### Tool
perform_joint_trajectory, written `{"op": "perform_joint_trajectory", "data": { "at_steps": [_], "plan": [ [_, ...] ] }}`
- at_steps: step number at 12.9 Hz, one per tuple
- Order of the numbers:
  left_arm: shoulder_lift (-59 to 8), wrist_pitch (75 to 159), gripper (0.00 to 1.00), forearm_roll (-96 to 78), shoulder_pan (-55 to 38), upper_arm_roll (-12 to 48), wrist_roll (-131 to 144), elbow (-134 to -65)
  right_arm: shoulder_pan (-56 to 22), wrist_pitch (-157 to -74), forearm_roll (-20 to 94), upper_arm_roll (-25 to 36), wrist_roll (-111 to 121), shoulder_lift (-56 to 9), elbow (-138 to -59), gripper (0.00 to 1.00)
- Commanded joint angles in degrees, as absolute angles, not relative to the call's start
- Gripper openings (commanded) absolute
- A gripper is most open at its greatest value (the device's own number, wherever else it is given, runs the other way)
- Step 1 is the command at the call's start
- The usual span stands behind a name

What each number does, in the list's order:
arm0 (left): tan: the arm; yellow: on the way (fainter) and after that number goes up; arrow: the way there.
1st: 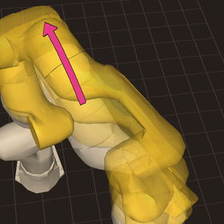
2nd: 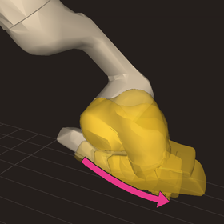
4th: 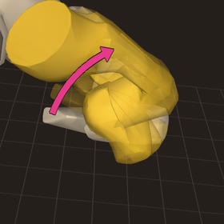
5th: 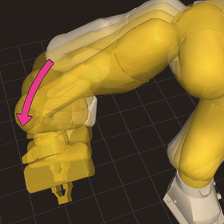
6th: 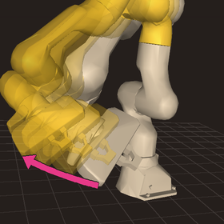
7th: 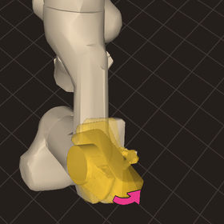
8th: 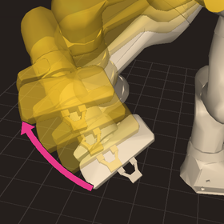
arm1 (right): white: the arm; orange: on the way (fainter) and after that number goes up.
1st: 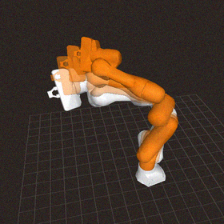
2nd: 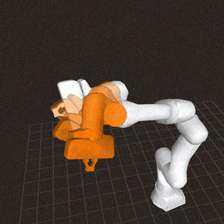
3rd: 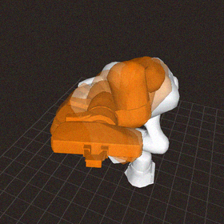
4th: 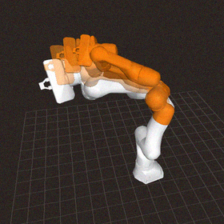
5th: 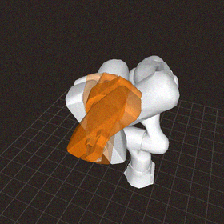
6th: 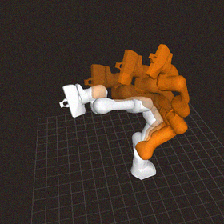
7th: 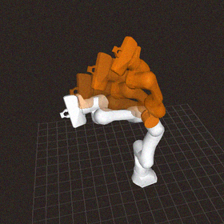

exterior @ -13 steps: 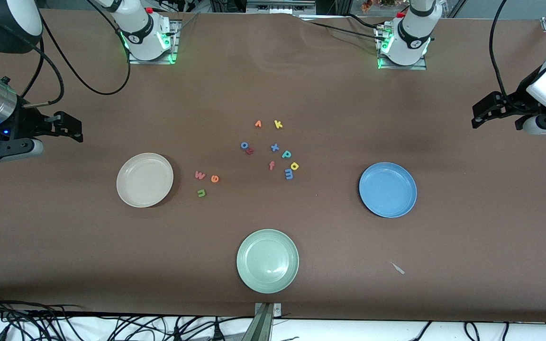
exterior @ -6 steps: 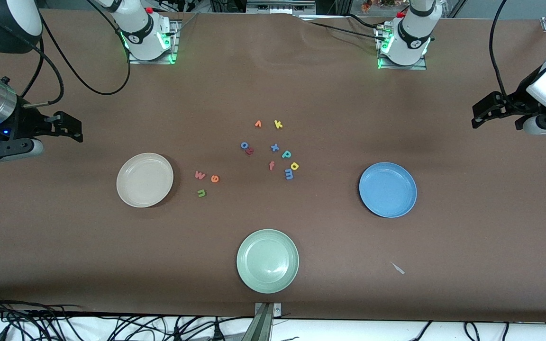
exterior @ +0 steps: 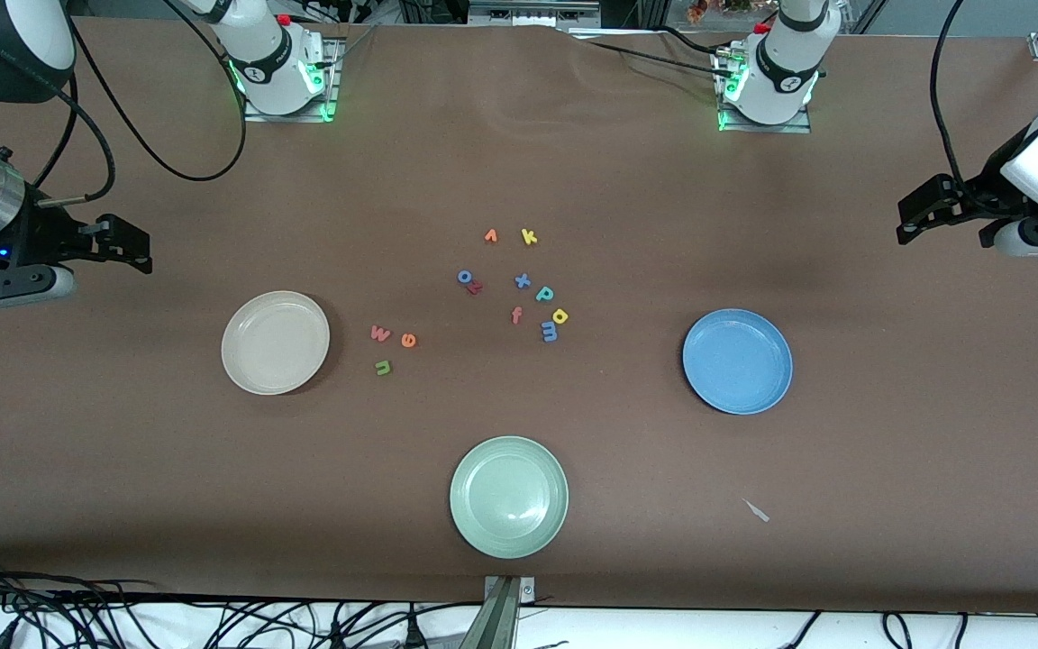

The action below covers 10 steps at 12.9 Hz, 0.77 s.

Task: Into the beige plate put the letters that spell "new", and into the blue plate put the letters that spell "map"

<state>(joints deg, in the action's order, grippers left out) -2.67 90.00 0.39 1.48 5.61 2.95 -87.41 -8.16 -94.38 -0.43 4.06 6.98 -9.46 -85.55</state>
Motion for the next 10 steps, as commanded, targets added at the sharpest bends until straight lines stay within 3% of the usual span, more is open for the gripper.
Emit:
{"op": "perform_joint_trajectory", "data": {
  "at_steps": [1,10],
  "plan": [
    [-3.34,88.68,1.0,0.09,1.76,5.8,2.46,-85.61,-7.56,-94.48,-0.35,3.96,6.5,-9.58,-84.64,0.99],
    [-3.43,88.77,1.0,0.0,1.85,5.8,2.46,-85.6,-7.12,-94.48,-0.44,4.22,6.59,-9.58,-84.64,0.99]
  ]
}}
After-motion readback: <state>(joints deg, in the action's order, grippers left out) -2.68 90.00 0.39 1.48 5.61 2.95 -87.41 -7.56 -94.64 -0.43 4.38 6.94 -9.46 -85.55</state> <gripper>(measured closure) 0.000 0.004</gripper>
